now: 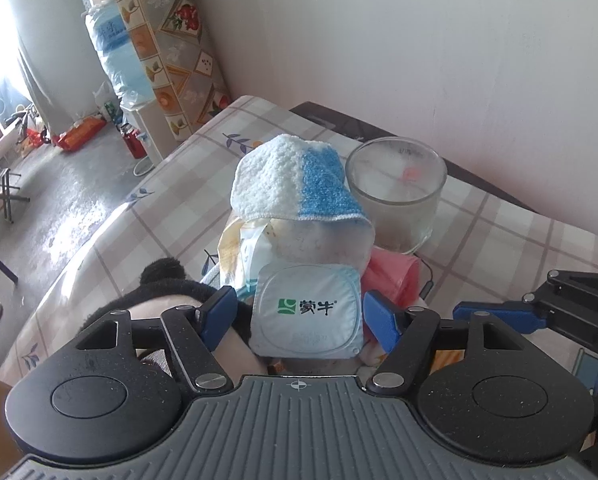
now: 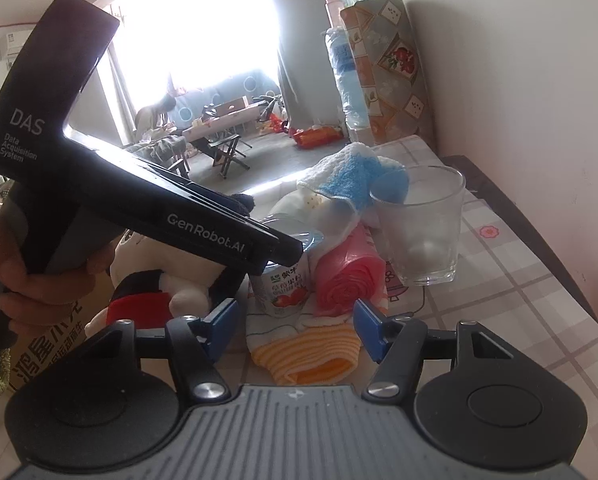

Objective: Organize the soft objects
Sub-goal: 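Grasp the yogurt cup with green-printed lid with the left gripper and lift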

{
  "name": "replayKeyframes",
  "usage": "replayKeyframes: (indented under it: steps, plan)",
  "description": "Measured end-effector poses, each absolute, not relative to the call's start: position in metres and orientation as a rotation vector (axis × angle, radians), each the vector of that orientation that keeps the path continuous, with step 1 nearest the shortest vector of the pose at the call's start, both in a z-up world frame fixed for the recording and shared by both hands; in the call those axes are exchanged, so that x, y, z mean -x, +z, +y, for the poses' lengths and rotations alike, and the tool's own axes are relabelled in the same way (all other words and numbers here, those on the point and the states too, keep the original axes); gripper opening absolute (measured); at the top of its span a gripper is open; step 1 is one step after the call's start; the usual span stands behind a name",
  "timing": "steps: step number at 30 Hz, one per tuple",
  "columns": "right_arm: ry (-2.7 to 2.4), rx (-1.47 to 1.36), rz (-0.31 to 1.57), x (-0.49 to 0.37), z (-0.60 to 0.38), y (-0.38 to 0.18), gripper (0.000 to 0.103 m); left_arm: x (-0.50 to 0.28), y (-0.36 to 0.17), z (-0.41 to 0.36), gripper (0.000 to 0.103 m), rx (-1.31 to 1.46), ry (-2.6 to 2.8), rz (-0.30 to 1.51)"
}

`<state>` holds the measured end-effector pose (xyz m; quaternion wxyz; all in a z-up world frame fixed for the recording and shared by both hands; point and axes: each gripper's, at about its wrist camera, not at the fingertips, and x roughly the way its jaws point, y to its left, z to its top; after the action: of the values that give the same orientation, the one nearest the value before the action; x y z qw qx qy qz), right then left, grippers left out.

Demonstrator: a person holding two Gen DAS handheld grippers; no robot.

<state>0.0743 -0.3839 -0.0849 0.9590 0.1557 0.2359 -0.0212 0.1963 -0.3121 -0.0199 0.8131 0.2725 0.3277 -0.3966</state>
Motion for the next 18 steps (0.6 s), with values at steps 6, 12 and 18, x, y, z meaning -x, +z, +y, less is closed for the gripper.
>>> replayKeyframes:
  steps: [6,12,18]
  plan:
    - [-0.03,-0.363,0.476,-0.07,-0.39,-0.09,0.065,-0.196,-0.027,-0.322,0.062,-0.639,-0.843,0.701]
    - [-0.021,-0.385,0.467,-0.067,-0.393,-0.091,0.065,-0.197,-0.029,-0.327,0.063,-0.66,-0.819,0.707]
    - [-0.019,-0.388,0.469,-0.067,-0.393,-0.091,0.065,-0.204,-0.026,-0.329,0.064,-0.617,-0.797,0.75]
